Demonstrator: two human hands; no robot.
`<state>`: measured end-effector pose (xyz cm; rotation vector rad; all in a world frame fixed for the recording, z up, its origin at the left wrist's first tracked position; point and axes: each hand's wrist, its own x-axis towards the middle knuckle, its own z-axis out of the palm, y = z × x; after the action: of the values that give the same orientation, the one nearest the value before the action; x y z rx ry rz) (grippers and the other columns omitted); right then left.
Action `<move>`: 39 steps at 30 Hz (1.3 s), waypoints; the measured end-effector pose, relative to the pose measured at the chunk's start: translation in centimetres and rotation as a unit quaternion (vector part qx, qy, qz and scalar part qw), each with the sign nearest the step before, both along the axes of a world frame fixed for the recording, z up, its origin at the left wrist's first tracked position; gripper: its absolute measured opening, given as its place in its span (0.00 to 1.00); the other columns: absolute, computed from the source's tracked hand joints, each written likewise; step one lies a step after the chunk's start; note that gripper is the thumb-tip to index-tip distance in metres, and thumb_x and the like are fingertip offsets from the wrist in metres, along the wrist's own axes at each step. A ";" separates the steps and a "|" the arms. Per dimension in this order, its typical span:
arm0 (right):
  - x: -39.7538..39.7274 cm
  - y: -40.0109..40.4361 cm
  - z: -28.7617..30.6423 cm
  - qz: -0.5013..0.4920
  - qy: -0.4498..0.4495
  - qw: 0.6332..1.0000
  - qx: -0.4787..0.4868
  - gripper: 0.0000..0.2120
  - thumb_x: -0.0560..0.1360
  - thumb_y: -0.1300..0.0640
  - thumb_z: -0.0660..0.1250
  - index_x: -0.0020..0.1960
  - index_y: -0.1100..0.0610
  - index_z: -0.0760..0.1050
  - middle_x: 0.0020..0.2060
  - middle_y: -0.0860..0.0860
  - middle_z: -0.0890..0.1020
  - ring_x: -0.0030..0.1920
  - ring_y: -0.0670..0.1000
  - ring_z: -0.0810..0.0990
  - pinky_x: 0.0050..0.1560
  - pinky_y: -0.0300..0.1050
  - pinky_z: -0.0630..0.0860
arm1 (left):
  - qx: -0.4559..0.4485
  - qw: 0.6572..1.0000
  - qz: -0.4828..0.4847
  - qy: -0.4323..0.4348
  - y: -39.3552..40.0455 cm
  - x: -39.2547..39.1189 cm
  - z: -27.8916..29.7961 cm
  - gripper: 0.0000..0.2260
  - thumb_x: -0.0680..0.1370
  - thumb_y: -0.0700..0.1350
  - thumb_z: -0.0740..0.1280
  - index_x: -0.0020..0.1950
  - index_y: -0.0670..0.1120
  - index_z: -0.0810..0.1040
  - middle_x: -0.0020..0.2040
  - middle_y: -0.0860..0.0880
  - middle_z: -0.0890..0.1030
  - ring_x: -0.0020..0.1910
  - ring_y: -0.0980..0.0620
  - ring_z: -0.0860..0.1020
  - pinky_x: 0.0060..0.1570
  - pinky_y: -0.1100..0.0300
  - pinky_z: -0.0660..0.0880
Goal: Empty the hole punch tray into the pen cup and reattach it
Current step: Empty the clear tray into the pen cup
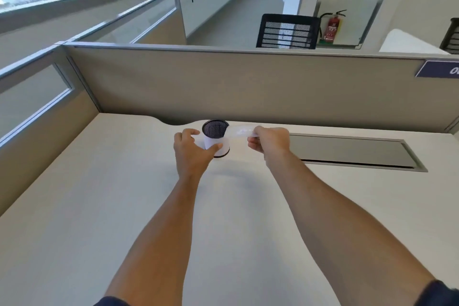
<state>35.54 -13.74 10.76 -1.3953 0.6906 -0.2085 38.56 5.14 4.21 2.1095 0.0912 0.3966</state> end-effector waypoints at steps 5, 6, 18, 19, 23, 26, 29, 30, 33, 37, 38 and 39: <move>3.4 1.1 0.8 0.004 -0.007 0.997 -0.078 0.05 0.69 0.67 0.65 0.35 0.64 0.76 0.26 0.56 0.82 0.21 0.51 0.81 0.36 0.50 0.86 | 0.035 0.998 0.024 0.036 -1.4 2.5 0.0 0.49 0.59 0.60 0.83 0.75 0.46 0.67 0.70 0.46 0.71 0.69 0.42 0.72 0.63 0.44 0.73; 3.9 1.4 0.9 0.006 -0.006 0.995 -0.096 0.05 0.69 0.67 0.65 0.35 0.63 0.76 0.26 0.56 0.81 0.22 0.51 0.82 0.36 0.50 0.86 | 0.041 0.998 0.022 0.053 -1.6 2.8 0.0 0.52 0.60 0.61 0.83 0.77 0.46 0.65 0.72 0.45 0.70 0.71 0.42 0.71 0.65 0.43 0.72; 7.4 4.0 1.0 0.141 -0.003 0.871 -0.470 0.15 0.72 0.65 0.61 0.29 0.57 0.62 0.25 0.52 0.68 0.28 0.58 0.69 0.25 0.39 0.60 | 0.060 0.992 -0.013 0.113 -3.3 5.6 -0.6 0.54 0.61 0.63 0.81 0.80 0.47 0.60 0.76 0.48 0.69 0.74 0.45 0.69 0.67 0.40 0.68; 7.5 4.1 0.8 0.153 -0.006 0.851 -0.503 0.18 0.74 0.64 0.62 0.29 0.55 0.59 0.25 0.51 0.65 0.29 0.57 0.66 0.25 0.40 0.56 | 0.064 0.992 -0.012 0.113 -3.4 5.6 -0.6 0.53 0.61 0.64 0.81 0.79 0.47 0.61 0.75 0.48 0.70 0.73 0.45 0.70 0.67 0.40 0.68; 7.7 4.5 0.2 0.201 -0.008 0.793 -0.575 0.20 0.78 0.59 0.61 0.29 0.56 0.61 0.26 0.52 0.66 0.32 0.59 0.69 0.25 0.42 0.57 | 0.066 0.992 -0.011 0.103 -3.9 5.6 -0.6 0.41 0.62 0.63 0.80 0.69 0.49 0.71 0.65 0.49 0.77 0.65 0.45 0.76 0.61 0.42 0.74; 7.3 4.7 0.1 0.235 -0.020 0.759 -0.607 0.16 0.78 0.58 0.61 0.33 0.60 0.69 0.27 0.54 0.70 0.32 0.60 0.72 0.26 0.42 0.59 | 0.065 0.993 -0.009 0.093 -4.1 5.5 -0.6 0.29 0.64 0.61 0.78 0.59 0.50 0.74 0.55 0.51 0.79 0.56 0.46 0.80 0.57 0.42 0.77; 7.3 4.3 0.3 0.286 -0.033 0.692 -0.662 0.09 0.76 0.62 0.62 0.39 0.62 0.77 0.36 0.57 0.80 0.36 0.60 0.77 0.31 0.44 0.66 | 0.071 0.993 -0.009 0.097 -4.0 5.5 -0.7 0.27 0.65 0.60 0.77 0.59 0.51 0.75 0.55 0.52 0.81 0.55 0.47 0.80 0.57 0.42 0.77; 7.3 4.0 0.4 0.296 -0.048 0.670 -0.679 0.09 0.76 0.64 0.62 0.42 0.62 0.80 0.41 0.57 0.82 0.39 0.59 0.79 0.33 0.45 0.67 | 0.074 0.993 -0.009 0.096 -4.1 5.5 -0.7 0.27 0.65 0.60 0.77 0.59 0.52 0.75 0.55 0.53 0.81 0.55 0.48 0.80 0.58 0.43 0.77; 7.4 3.0 0.1 0.308 -0.104 0.634 -0.702 0.11 0.80 0.60 0.61 0.47 0.61 0.82 0.45 0.55 0.80 0.44 0.58 0.80 0.36 0.46 0.68 | 0.078 0.993 -0.006 0.088 -3.9 5.4 -0.7 0.27 0.64 0.60 0.77 0.59 0.53 0.75 0.54 0.54 0.81 0.55 0.49 0.80 0.58 0.43 0.76; 6.8 2.5 -0.7 0.318 -0.134 0.583 -0.736 0.09 0.78 0.64 0.62 0.43 0.61 0.80 0.41 0.54 0.77 0.41 0.58 0.77 0.34 0.46 0.65 | 0.078 0.993 -0.017 0.084 -3.7 5.2 -0.5 0.28 0.65 0.60 0.77 0.61 0.53 0.76 0.55 0.54 0.81 0.56 0.49 0.80 0.59 0.43 0.76; 6.7 2.4 -0.7 0.312 -0.140 0.586 -0.735 0.09 0.78 0.65 0.63 0.42 0.61 0.80 0.40 0.54 0.76 0.40 0.57 0.77 0.33 0.45 0.63 | 0.081 0.993 -0.018 0.085 -3.7 5.2 -0.4 0.28 0.65 0.60 0.77 0.61 0.53 0.75 0.56 0.53 0.81 0.57 0.49 0.80 0.59 0.42 0.76; 6.6 2.4 -0.7 0.311 -0.141 0.585 -0.736 0.09 0.78 0.65 0.63 0.42 0.61 0.80 0.39 0.53 0.75 0.39 0.57 0.76 0.31 0.44 0.61 | 0.083 0.993 -0.019 0.087 -3.7 5.2 -0.4 0.29 0.65 0.60 0.77 0.62 0.52 0.75 0.56 0.53 0.81 0.57 0.48 0.80 0.60 0.42 0.76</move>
<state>42.13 -11.37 10.08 -3.0048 -0.5641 -0.4707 43.76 1.46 3.83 2.3050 0.1234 0.2031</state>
